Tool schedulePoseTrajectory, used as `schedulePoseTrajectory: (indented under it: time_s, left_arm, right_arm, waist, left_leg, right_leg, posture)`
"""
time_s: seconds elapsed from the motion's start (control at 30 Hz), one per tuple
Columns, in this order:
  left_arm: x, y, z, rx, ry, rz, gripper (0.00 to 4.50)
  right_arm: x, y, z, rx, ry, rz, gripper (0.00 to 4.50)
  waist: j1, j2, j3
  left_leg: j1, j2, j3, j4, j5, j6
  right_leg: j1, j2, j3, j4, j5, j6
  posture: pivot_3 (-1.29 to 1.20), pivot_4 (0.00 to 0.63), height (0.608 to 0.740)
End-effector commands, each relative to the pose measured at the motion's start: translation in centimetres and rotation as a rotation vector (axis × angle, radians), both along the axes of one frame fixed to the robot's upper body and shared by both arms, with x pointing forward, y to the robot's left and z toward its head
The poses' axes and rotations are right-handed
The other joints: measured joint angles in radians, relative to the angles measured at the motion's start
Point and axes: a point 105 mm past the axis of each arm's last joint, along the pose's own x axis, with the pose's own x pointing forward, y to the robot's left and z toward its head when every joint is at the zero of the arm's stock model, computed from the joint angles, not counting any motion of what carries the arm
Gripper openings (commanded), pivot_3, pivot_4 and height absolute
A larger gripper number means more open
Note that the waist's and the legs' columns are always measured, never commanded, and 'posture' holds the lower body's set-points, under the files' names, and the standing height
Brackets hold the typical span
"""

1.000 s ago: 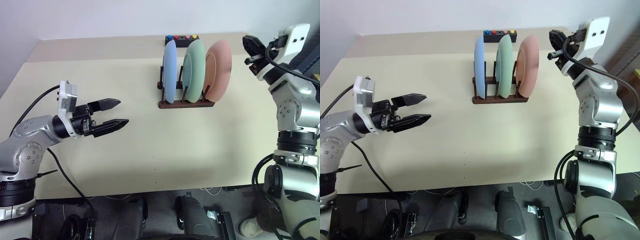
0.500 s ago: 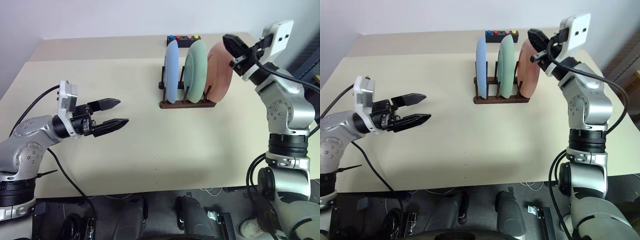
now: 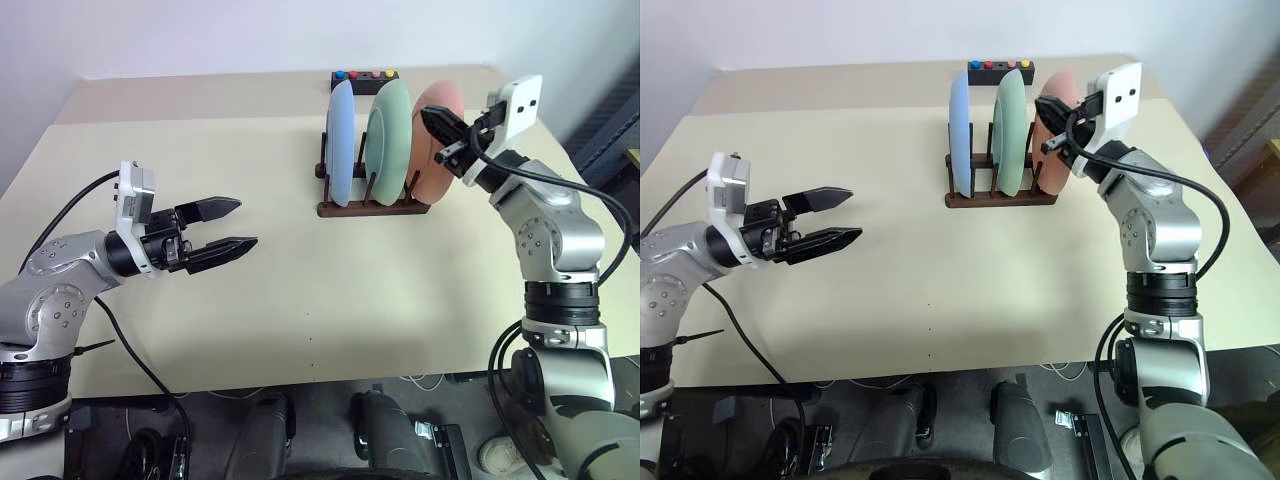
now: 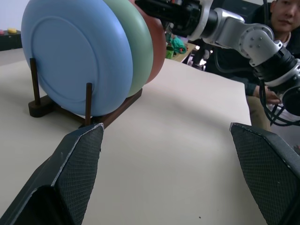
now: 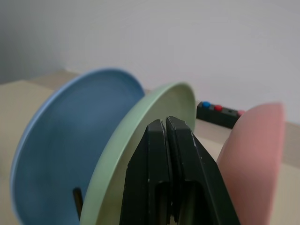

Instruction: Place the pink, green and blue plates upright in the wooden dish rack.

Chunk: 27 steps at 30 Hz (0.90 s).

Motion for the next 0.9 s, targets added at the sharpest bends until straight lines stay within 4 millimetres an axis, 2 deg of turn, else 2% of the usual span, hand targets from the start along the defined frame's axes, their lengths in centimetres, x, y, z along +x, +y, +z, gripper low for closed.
schedulePoseTrajectory:
  time_s: [0.03, 0.5, 0.9]
  left_arm:
    - [-0.4, 0.2, 1.0, 0.002, -0.052, 0.002, 4.45]
    - [-0.4, 0.3, 0.9, 0.006, -0.045, 0.006, 4.45]
    - [-0.3, 0.3, 0.9, 0.006, -0.043, 0.011, 4.45]
  right_arm:
    - [-0.8, 0.6, 1.5, -0.017, -0.074, 0.021, 0.06]
    - [-1.6, 1.4, 2.4, 0.026, -0.099, 0.081, 0.06]
    - [-0.4, -0.7, 3.1, 0.036, -0.139, -0.041, 0.06]
  waist:
    - [0.000, 0.000, 0.000]
    - [-0.001, 0.000, 0.000]
    - [0.000, 0.000, 0.000]
  left_leg:
    - [0.000, 0.000, 0.000, 0.000, 0.000, 0.000]
    - [0.000, 0.000, 0.000, 0.000, 0.000, 0.000]
    - [0.000, 0.000, 0.000, 0.000, 0.000, 0.000]
  right_leg:
    - [0.000, 0.000, 0.000, 0.000, 0.000, 0.000]
    - [0.000, 0.000, 0.000, 0.000, 0.000, 0.000]
    - [0.000, 0.000, 0.000, 0.000, 0.000, 0.000]
  posture:
    - [0.00, 0.150, 0.740]
    - [0.00, 0.150, 0.740]
    - [0.00, 0.150, 0.740]
